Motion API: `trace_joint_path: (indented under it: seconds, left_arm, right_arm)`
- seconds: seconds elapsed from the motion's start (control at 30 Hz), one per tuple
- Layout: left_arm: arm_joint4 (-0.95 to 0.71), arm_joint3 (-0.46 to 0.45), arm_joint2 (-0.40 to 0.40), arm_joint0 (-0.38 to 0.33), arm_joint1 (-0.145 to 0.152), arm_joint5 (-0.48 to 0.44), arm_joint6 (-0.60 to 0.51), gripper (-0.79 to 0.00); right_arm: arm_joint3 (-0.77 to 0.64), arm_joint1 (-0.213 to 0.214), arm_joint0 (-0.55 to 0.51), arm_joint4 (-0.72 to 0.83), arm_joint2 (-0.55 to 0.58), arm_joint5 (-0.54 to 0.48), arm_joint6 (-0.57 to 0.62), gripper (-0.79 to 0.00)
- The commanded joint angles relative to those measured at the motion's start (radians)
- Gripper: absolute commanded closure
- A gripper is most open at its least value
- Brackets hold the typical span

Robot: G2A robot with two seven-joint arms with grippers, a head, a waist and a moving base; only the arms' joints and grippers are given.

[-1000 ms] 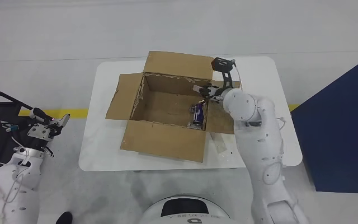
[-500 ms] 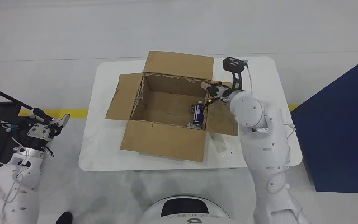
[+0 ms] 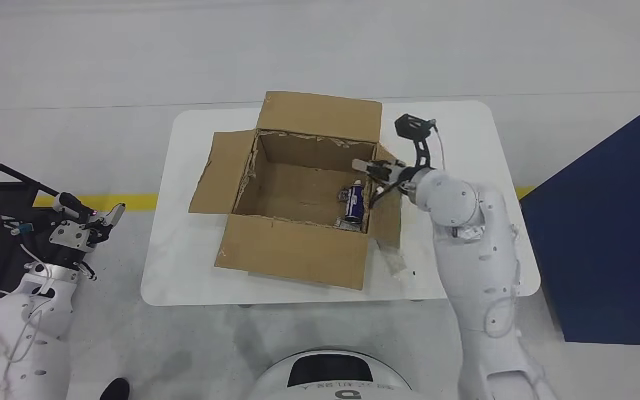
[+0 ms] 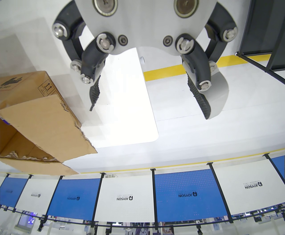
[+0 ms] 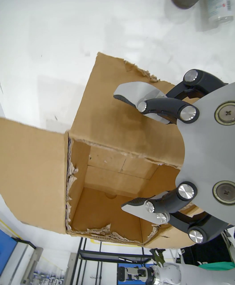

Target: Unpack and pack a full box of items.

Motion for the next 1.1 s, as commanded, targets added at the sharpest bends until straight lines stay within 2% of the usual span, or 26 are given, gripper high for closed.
trace_joint_path:
  seconds: [0.0, 0.23, 0.43, 0.53, 0.63, 0.8, 0.87, 0.93, 0.97, 1.07]
  left_arm:
    - [0.000, 0.000, 0.000, 0.000, 0.000, 0.000, 0.000, -0.785]
    - [0.000, 0.000, 0.000, 0.000, 0.000, 0.000, 0.000, -0.785]
    - [0.000, 0.000, 0.000, 0.000, 0.000, 0.000, 0.000, -0.785]
    - [0.000, 0.000, 0.000, 0.000, 0.000, 0.000, 0.000, -0.785]
    - [0.000, 0.000, 0.000, 0.000, 0.000, 0.000, 0.000, -0.785]
    - [0.000, 0.000, 0.000, 0.000, 0.000, 0.000, 0.000, -0.785]
    - [0.000, 0.000, 0.000, 0.000, 0.000, 0.000, 0.000, -0.785]
    - [0.000, 0.000, 0.000, 0.000, 0.000, 0.000, 0.000, -0.785]
    - [0.000, 0.000, 0.000, 0.000, 0.000, 0.000, 0.000, -0.785]
    - [0.000, 0.000, 0.000, 0.000, 0.000, 0.000, 0.000, -0.785]
  right_arm:
    - [0.051, 0.001, 0.034, 0.011, -0.013, -0.025, 0.009, -0.582]
    - [0.168, -0.004, 0.153, 0.043, -0.114, -0.079, 0.030, -0.486]
    - [0.207, -0.006, 0.202, 0.067, -0.180, -0.109, 0.044, -0.425]
    - [0.194, -0.004, 0.201, 0.060, -0.189, -0.087, 0.035, -0.474]
    - [0.107, 0.004, 0.151, 0.023, -0.162, -0.034, -0.003, -0.582]
    - [-0.185, 0.026, -0.020, -0.054, -0.127, -0.051, -0.031, -0.597]
    - [-0.238, 0.030, -0.046, -0.084, -0.150, -0.069, -0.019, -0.606]
    - [-0.255, 0.030, -0.041, -0.118, -0.197, -0.084, 0.008, -0.662]
    - [-0.250, 0.029, -0.027, -0.128, -0.223, -0.088, 0.021, -0.785]
    - [-0.235, 0.028, -0.001, -0.164, -0.253, -0.070, 0.040, -0.785]
